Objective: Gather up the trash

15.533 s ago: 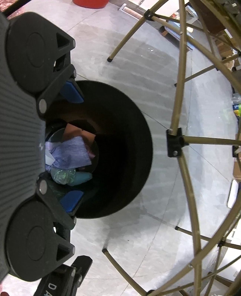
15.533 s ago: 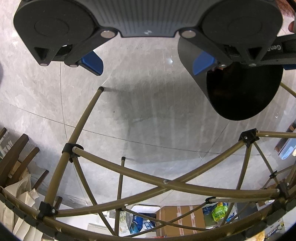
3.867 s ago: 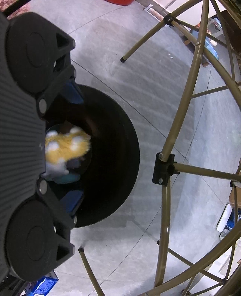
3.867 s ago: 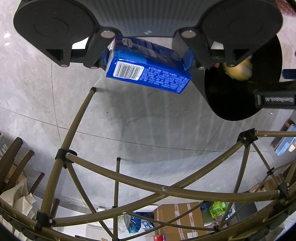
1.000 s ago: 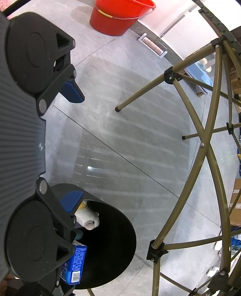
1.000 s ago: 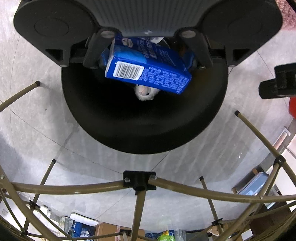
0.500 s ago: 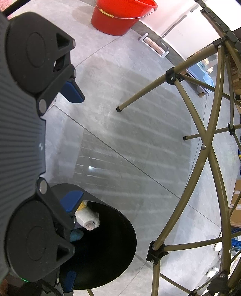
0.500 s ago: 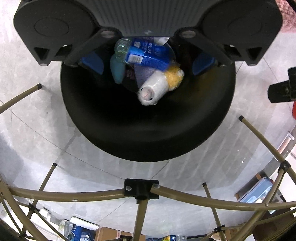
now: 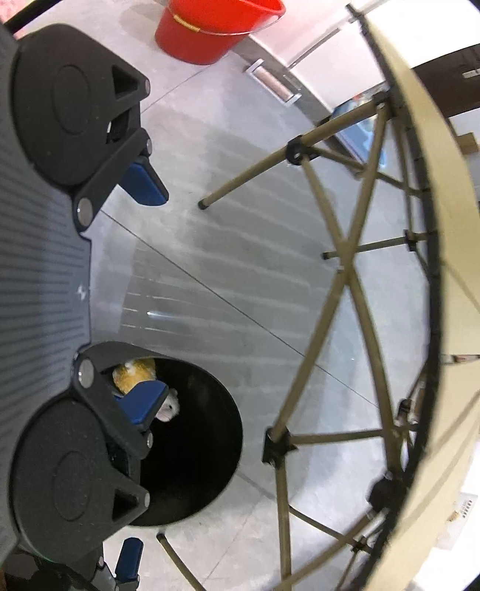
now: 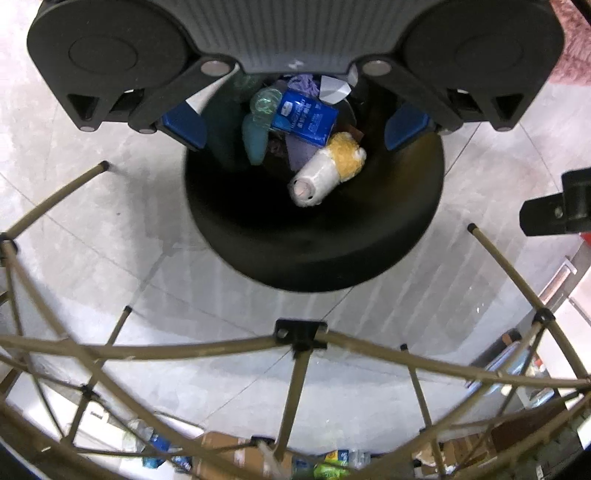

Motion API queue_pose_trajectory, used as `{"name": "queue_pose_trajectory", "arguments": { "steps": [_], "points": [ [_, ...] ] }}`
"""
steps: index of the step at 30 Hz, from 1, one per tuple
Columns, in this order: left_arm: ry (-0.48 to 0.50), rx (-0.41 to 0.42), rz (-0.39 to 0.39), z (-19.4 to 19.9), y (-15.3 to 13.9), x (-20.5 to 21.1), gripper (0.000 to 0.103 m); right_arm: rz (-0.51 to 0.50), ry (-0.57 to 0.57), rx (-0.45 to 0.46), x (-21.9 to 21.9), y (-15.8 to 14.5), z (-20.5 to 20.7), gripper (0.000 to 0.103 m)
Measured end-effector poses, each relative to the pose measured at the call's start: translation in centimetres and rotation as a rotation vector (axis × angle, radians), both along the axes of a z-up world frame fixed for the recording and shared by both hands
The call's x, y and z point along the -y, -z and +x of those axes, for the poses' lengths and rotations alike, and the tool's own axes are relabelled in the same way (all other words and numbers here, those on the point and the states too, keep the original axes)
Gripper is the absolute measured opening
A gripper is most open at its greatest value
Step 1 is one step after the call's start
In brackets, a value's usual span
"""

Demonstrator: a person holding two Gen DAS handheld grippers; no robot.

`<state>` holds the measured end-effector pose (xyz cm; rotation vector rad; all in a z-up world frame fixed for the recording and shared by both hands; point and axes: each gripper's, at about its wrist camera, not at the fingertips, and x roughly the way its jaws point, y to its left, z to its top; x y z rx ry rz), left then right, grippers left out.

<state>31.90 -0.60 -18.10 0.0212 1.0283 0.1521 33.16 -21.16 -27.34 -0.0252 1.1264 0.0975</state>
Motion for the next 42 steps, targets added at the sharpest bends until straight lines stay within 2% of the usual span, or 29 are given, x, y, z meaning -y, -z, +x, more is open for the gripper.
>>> {"name": "queue_pose_trajectory", "arguments": {
  "steps": [7, 13, 20, 30, 42],
  "points": [
    [0.04, 0.094, 0.01, -4.7, -4.9, 0.4, 0.103, 0.009, 0.019, 0.068, 1.7, -5.4, -4.9, 0.103],
    [0.069, 0.136, -0.02, -9.3, -8.8, 0.1, 0.103, 0.003, 0.008, 0.148, 2.6, -10.4, -10.2, 0.103],
    [0.097, 0.16, -0.022, -14.0, -11.7, -0.2, 0.103, 0.018, -0.011, 0.23, 3.3, -15.0, -15.7, 0.103],
    [0.1, 0.148, -0.041, -19.1, -12.5, -1.1, 0.103, 0.015, -0.031, 0.303, 3.2, -18.5, -20.5, 0.103],
    [0.111, 0.169, -0.034, -20.5, -13.4, -1.1, 0.103, 0.006, -0.04, 0.33, 2.7, -19.8, -22.1, 0.103]
  ]
}}
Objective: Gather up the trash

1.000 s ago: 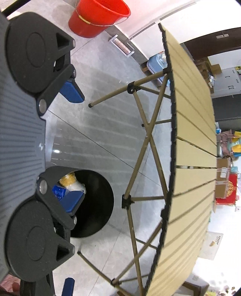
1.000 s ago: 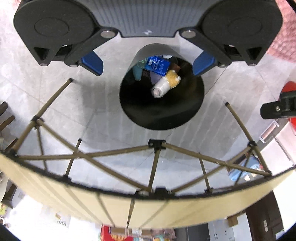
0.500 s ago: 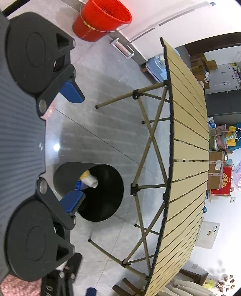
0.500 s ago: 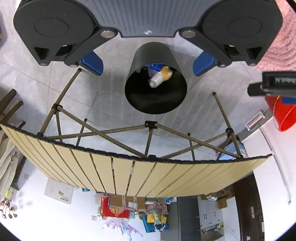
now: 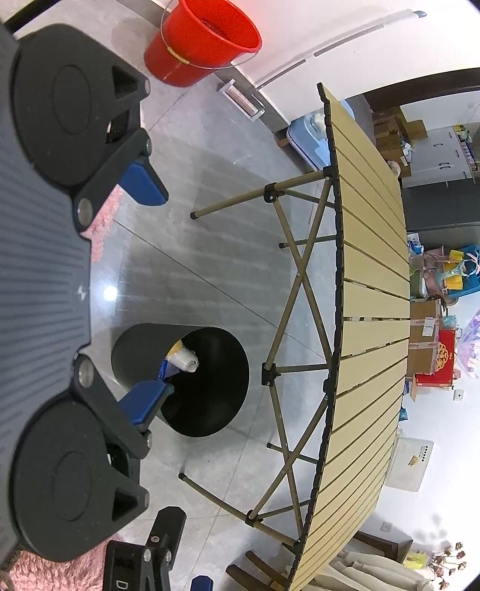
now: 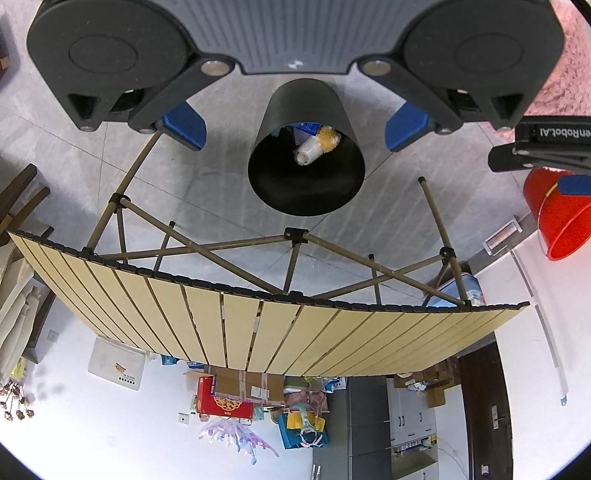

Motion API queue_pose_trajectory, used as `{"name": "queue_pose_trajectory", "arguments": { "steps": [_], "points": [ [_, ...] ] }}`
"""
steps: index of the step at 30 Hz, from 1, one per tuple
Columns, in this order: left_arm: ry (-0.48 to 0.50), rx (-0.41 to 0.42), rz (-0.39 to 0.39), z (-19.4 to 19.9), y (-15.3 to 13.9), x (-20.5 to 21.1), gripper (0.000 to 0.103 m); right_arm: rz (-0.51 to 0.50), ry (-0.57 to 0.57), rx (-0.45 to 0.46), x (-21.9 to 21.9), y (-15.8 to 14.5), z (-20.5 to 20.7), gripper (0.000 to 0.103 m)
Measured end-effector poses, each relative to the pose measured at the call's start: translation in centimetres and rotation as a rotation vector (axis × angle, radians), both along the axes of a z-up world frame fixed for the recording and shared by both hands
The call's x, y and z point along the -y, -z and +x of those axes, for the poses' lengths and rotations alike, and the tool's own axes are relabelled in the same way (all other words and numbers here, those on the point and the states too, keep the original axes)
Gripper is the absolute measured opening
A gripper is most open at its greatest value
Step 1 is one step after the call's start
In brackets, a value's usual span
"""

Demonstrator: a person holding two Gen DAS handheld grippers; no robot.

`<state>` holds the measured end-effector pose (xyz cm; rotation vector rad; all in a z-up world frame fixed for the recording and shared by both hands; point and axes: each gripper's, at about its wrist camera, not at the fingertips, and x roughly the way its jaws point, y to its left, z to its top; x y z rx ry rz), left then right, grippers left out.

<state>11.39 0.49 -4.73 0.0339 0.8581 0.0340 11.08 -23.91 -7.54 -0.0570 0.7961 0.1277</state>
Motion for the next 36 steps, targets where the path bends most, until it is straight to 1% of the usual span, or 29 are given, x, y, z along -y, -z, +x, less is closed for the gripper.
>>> {"name": "queue_pose_trajectory", "arguments": {
  "steps": [36],
  "points": [
    [0.01, 0.026, 0.01, -0.76, -0.85, -0.04, 0.103, -0.012, -0.005, 0.027, -0.28, -0.99, -0.68, 0.103]
  ]
}}
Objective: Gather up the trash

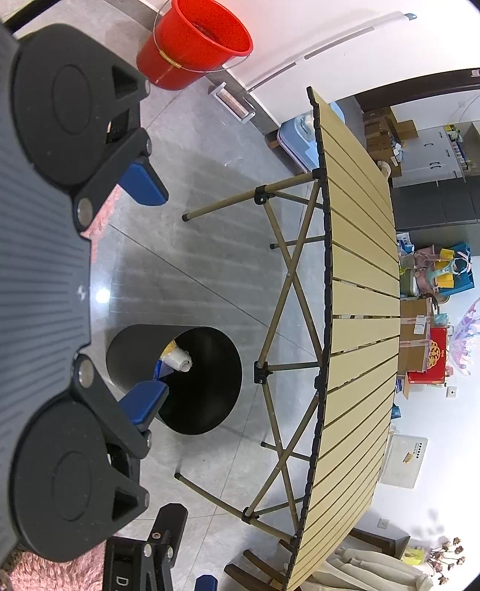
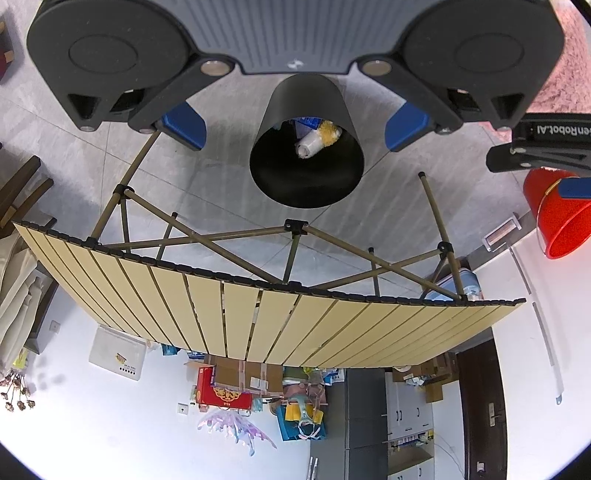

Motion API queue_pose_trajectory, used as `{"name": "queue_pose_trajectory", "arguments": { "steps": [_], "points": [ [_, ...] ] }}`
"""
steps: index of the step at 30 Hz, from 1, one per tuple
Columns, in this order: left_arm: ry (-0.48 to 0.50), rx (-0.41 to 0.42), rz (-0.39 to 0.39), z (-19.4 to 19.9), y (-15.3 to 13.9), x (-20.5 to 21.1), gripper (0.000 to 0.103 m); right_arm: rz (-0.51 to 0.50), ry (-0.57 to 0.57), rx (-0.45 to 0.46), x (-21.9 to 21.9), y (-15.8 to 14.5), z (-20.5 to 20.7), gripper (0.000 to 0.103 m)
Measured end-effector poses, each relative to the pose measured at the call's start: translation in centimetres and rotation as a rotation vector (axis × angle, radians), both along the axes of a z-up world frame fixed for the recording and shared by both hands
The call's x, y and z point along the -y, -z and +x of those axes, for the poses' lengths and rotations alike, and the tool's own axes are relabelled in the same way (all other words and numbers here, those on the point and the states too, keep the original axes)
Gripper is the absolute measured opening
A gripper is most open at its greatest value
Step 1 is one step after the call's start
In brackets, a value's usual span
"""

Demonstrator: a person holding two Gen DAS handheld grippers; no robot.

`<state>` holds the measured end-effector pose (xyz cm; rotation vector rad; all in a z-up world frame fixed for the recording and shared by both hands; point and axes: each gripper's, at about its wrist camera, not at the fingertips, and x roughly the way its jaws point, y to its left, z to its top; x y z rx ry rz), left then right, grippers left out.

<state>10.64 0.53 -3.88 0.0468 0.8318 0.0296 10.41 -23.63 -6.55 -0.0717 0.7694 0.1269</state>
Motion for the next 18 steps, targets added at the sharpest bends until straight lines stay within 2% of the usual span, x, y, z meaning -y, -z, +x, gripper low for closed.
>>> {"name": "queue_pose_trajectory", "arguments": {
  "steps": [18],
  "points": [
    [0.005, 0.02, -0.01, -0.21, -0.5, -0.16, 0.103, -0.009, -0.004, 0.025, -0.32, -0.51, -0.52, 0.103]
  ]
}}
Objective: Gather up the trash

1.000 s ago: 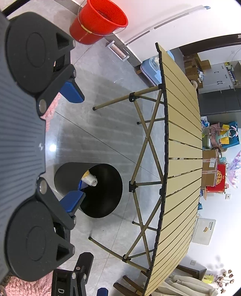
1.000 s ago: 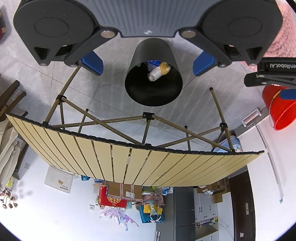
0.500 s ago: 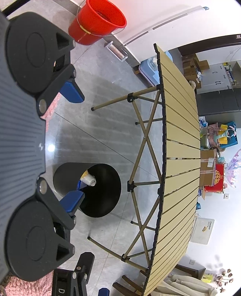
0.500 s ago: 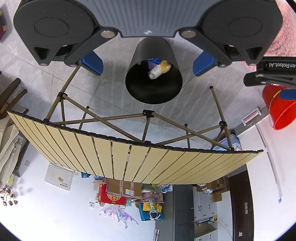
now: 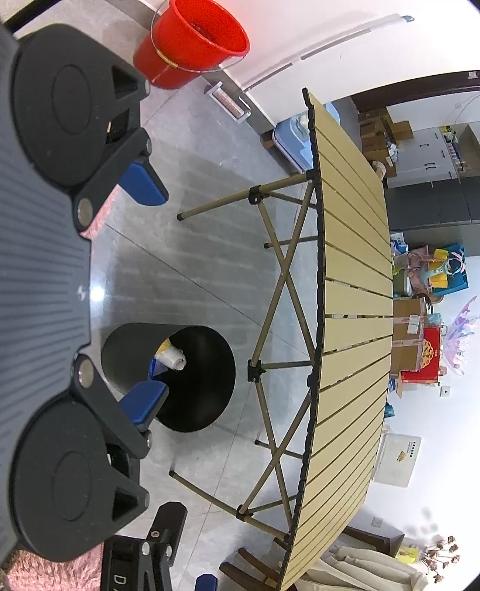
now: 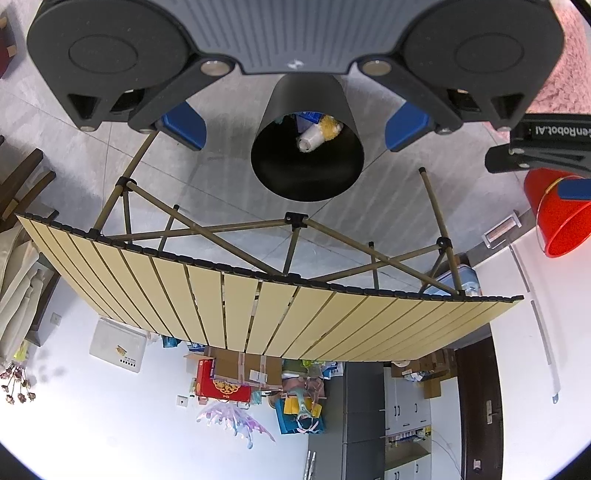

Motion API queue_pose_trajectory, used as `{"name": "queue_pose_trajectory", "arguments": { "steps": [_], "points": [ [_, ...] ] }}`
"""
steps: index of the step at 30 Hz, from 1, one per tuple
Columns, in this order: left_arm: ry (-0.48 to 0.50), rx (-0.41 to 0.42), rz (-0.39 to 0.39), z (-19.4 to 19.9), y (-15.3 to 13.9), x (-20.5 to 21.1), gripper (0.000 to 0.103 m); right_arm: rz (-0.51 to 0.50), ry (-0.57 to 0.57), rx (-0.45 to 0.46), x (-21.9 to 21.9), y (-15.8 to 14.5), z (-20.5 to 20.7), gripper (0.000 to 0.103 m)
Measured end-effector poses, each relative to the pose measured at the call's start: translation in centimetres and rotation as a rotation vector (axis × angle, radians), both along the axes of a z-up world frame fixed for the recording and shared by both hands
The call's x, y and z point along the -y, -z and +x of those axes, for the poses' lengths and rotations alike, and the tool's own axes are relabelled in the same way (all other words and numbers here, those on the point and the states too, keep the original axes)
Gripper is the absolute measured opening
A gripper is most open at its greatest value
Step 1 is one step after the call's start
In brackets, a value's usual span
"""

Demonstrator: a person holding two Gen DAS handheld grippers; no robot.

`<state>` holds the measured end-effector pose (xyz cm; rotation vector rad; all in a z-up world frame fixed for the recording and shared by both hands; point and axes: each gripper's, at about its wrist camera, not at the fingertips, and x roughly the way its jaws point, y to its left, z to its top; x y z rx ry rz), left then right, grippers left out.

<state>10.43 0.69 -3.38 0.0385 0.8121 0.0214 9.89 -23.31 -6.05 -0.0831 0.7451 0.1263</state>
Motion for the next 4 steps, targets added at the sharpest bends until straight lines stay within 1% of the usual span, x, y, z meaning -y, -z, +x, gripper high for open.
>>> {"name": "queue_pose_trajectory", "arguments": {
  "steps": [4],
  "points": [
    [-0.001, -0.008, 0.003, 0.12, 0.32, -0.01, 0.103, 0.0, 0.0, -0.001, -0.01, 0.03, -0.01, 0.103]
  ]
}}
